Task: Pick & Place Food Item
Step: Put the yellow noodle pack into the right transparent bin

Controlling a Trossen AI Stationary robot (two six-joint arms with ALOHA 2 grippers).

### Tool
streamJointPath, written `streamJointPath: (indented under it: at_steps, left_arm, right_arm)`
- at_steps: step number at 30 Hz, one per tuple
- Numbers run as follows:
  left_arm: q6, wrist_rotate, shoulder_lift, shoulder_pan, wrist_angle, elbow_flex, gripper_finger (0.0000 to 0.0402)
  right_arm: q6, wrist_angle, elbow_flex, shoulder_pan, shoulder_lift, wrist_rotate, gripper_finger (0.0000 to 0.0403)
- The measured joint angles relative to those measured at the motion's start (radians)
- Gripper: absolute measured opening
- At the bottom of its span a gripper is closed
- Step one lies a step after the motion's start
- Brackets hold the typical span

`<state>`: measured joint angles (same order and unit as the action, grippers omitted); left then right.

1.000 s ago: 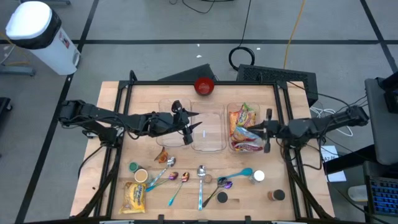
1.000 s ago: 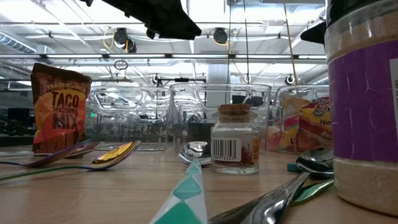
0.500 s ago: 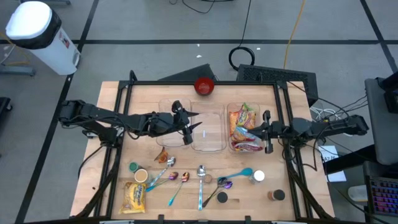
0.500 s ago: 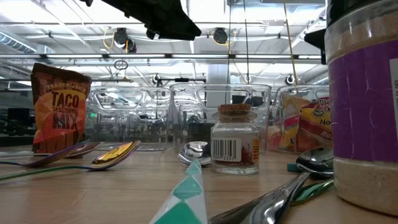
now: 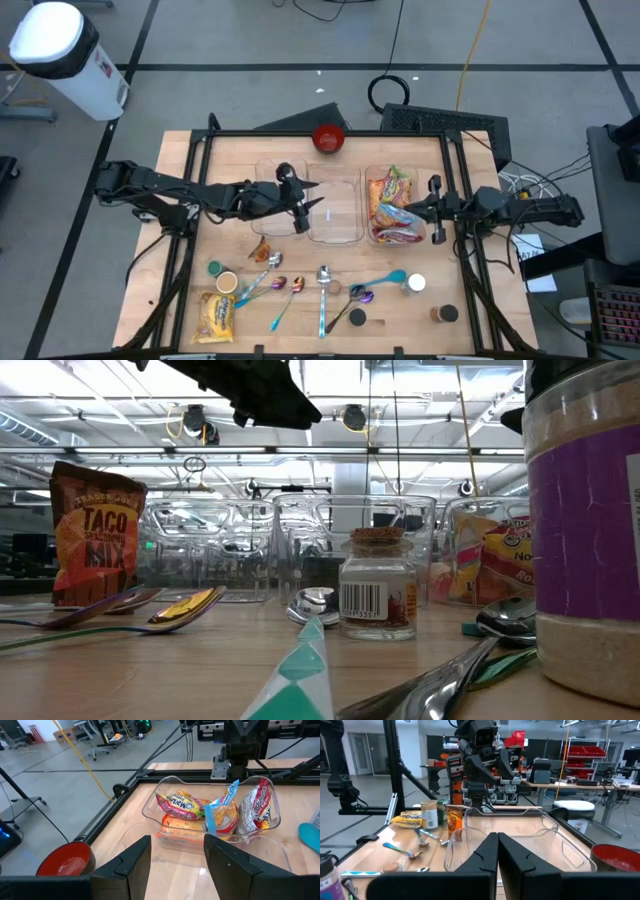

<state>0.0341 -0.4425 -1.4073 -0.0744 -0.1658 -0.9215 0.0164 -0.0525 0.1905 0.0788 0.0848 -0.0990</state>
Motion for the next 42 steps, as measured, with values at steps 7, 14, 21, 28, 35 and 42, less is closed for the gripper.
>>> streamJointPath:
  at_steps: [7, 14, 21, 28, 35, 42]
  left_arm:
    - [-0.018, 0.0, 0.0, 0.0, 0.006, 0.0, 0.0191]
    - [-0.018, 0.0, 0.0, 0.0, 0.006, 0.0, 0.0191]
    - [-0.047, -0.001, 0.0, 0.0, 0.005, 0.0, 0.0191]
    - [-0.076, -0.002, 0.0, 0.003, 0.027, 0.0, 0.0191]
    - [-0.133, 0.018, 0.107, -0.078, 0.506, -0.138, 0.0191]
    - [-0.754, 0.129, 0.091, -0.22, 1.231, -0.396, 0.0191]
  right_arm:
    - [-0.026, 0.039, -0.026, 0.0, -0.011, 0.0, 0.0]
    - [-0.031, 0.011, -0.08, 0.0, -0.031, 0.0, 0.0]
    - [-0.031, -0.003, -0.105, 0.0, -0.041, -0.001, 0.0]
    - [-0.031, -0.014, -0.136, 0.0, -0.041, -0.001, 0.0]
    - [-0.031, -0.015, -0.138, 0.0, -0.038, -0.002, 0.0]
    - [-0.031, -0.036, -0.139, 0.001, -0.029, -0.005, 0.0]
